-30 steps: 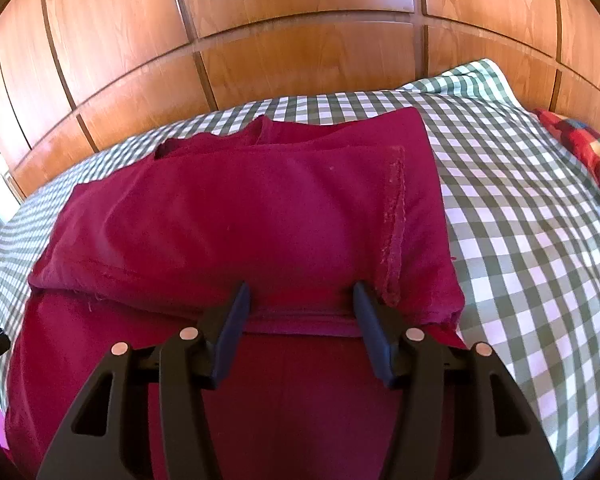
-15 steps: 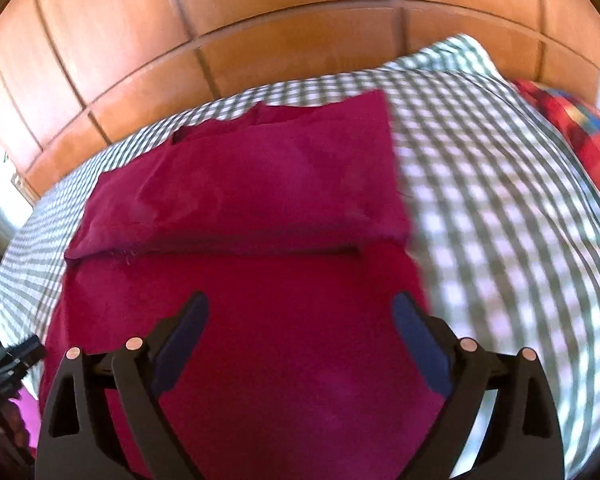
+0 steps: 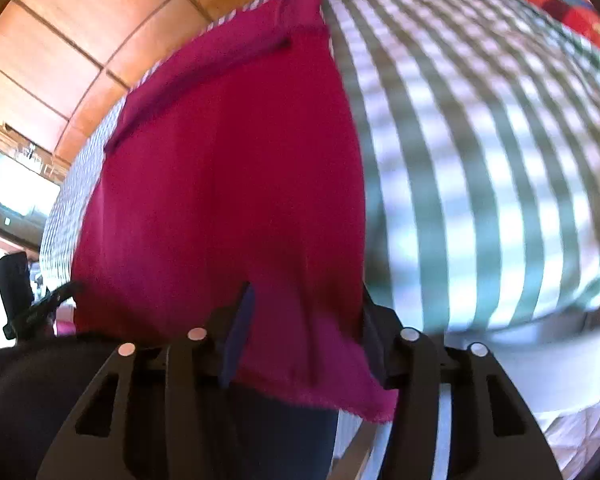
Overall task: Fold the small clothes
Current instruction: 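Grasp the sweater side edge with both grippers and fold it over lengthwise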
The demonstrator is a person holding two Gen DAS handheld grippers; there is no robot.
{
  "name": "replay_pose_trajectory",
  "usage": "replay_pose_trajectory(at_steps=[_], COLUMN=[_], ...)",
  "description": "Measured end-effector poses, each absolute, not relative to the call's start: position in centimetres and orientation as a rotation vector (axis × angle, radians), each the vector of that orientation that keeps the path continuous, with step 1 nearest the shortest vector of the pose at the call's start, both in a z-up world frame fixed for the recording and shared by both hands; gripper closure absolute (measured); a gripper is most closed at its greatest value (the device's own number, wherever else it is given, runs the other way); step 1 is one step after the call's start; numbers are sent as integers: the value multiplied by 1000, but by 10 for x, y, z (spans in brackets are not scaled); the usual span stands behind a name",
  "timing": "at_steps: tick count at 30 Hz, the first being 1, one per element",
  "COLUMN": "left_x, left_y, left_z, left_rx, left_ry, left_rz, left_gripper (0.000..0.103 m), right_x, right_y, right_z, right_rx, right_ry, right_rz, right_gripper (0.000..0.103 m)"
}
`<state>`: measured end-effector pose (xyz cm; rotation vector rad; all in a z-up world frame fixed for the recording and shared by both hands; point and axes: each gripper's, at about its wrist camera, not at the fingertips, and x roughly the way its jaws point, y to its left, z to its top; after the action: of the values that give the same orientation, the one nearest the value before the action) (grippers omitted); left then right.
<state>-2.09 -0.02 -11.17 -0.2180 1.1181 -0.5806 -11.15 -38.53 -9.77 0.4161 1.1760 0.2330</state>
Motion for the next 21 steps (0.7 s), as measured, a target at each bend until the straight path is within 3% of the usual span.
replay_pose_trajectory(at_steps=[1, 2, 3, 4, 14, 21], left_x=[-22, -22, -24, -26, -4, 81], left_y=[-1, -1, 0, 2, 41, 51], left_z=[-115, -116, -114, -108, -45, -36], left_rx=[-218, -219, -233, -255, -533, -676], left_ry=[1130, 1134, 1127, 1109, 892, 886], left_rz=[-581, -582, -593, -617, -726, -596], left_gripper=[79, 87, 88, 89, 90, 88], right_x=[-112, -113, -113, -112, -73, 20], right_y=[-385, -383, -381, -379, -369, -379], right_z=[-101, -104, -105, -102, 0, 3], right_rx=[417, 415, 407, 402, 526, 580], right_ry=[1186, 1201, 1211, 1210, 897, 877], right_rz=[233, 234, 244, 258, 498, 408], right_gripper=[66, 72, 84, 90, 92, 91])
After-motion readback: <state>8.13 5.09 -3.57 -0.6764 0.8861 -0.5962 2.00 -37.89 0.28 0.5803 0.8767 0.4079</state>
